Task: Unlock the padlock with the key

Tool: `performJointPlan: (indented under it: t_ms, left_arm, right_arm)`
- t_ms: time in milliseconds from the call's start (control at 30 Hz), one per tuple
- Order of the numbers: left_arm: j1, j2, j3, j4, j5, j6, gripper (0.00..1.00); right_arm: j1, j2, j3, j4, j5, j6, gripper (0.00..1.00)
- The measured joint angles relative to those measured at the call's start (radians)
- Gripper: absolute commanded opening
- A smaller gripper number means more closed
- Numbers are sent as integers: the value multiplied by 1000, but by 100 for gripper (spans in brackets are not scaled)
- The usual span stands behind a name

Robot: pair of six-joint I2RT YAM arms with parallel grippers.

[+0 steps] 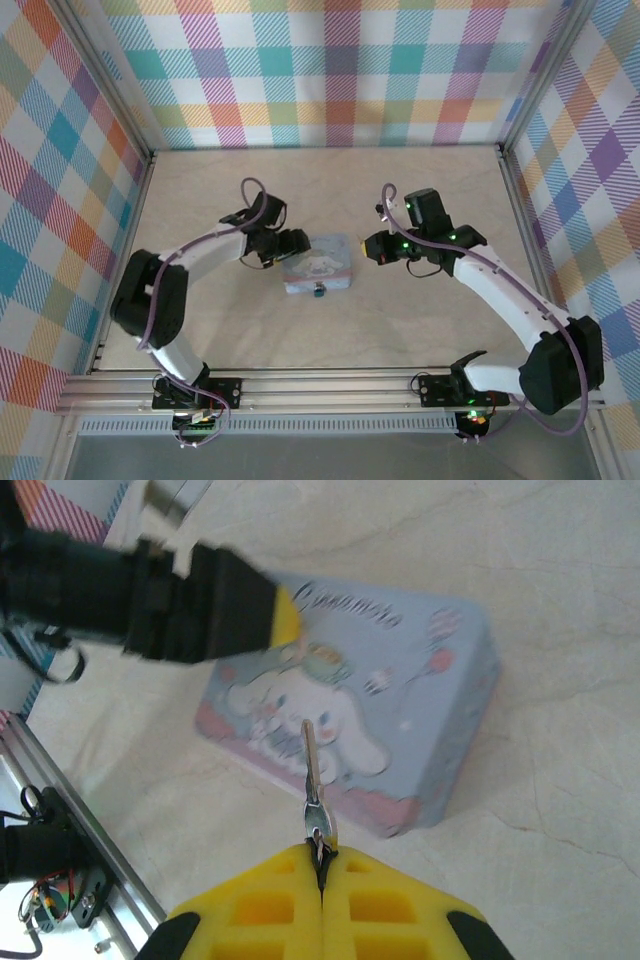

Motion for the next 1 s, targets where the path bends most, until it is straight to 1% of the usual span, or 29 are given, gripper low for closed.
performJointPlan:
  t_ms: [333, 500, 633, 700, 800, 867, 1000]
  left_arm:
    - [-11, 276, 352, -29, -7, 97, 83]
    - [-11, 349, 460, -42, -11, 147, 87]
    - [-11, 356, 506, -65, -39, 188, 91]
    - [-11, 349, 513, -64, -56, 210, 94]
    - [-11, 287, 482, -72, -95, 239, 97]
    - [-10, 217, 438, -72, -114, 251, 98]
    - [-10, -13, 280, -26, -143, 268, 98]
  right_arm:
    - [0, -7, -80, 37, -43, 57, 0]
    - [0, 5, -87, 70, -59, 81, 0]
    - [0, 22, -88, 100, -69, 101, 0]
    - [0, 26, -91, 113, -72, 107, 0]
    - [0, 32, -101, 136, -80, 124, 0]
    - [0, 43, -101, 151, -87, 132, 0]
    - [0, 69, -101, 188, -105, 148, 0]
